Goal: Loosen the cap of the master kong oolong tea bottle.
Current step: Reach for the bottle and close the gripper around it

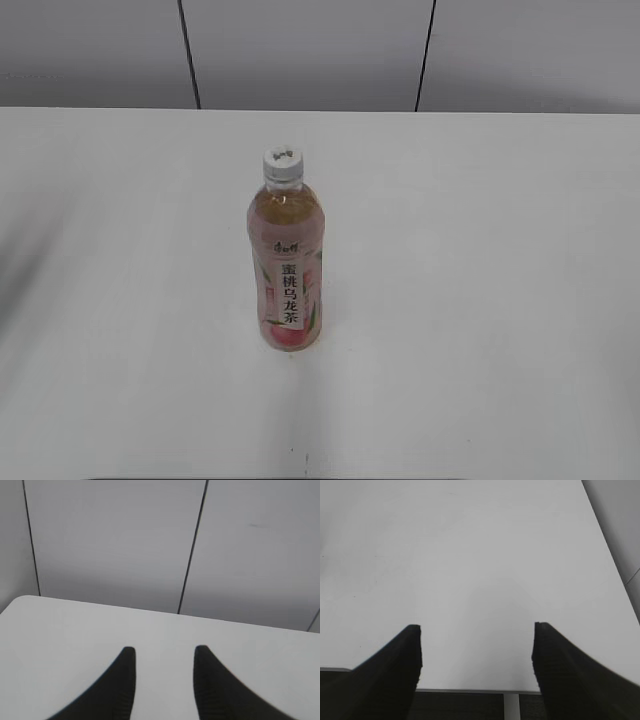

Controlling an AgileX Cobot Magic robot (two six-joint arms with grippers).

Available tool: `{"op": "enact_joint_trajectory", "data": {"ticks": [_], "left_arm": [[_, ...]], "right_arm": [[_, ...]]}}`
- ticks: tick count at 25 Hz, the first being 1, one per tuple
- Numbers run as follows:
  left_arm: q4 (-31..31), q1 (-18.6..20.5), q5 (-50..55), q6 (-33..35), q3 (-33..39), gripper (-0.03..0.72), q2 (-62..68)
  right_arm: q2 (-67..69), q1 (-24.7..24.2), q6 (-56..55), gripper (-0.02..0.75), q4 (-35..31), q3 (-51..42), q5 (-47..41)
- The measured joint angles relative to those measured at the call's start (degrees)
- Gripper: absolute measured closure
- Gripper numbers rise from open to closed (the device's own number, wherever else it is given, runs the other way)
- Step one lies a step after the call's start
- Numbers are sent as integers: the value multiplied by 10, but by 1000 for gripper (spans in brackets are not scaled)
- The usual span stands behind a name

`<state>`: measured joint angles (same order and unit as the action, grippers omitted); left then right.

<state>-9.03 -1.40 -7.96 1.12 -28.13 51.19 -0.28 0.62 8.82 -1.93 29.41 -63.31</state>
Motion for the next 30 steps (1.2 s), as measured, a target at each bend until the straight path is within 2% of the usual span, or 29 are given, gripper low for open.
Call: {"op": "enact_joint_trajectory", "data": {"ticks": [5,7,11,16,19,25,30], "left_arm": [[4,0,-163,0,1,447,128],[27,0,-208,-4,1,447,175],[140,0,-304,-67,1,446,270],[310,0,-496,-136,0,429,370],[389,0,-572,-168,0,388,407],[499,0,-608,-302,0,238,415],[623,0,-609,-330,0,134,415]], "right_arm": [[0,0,0,213,0,0,0],[0,0,0,213,0,0,0],[0,0,0,213,0,0,0],[0,0,0,213,0,0,0],[0,0,0,213,0,0,0],[0,0,0,213,0,0,0],[0,0,0,213,0,0,0]]}}
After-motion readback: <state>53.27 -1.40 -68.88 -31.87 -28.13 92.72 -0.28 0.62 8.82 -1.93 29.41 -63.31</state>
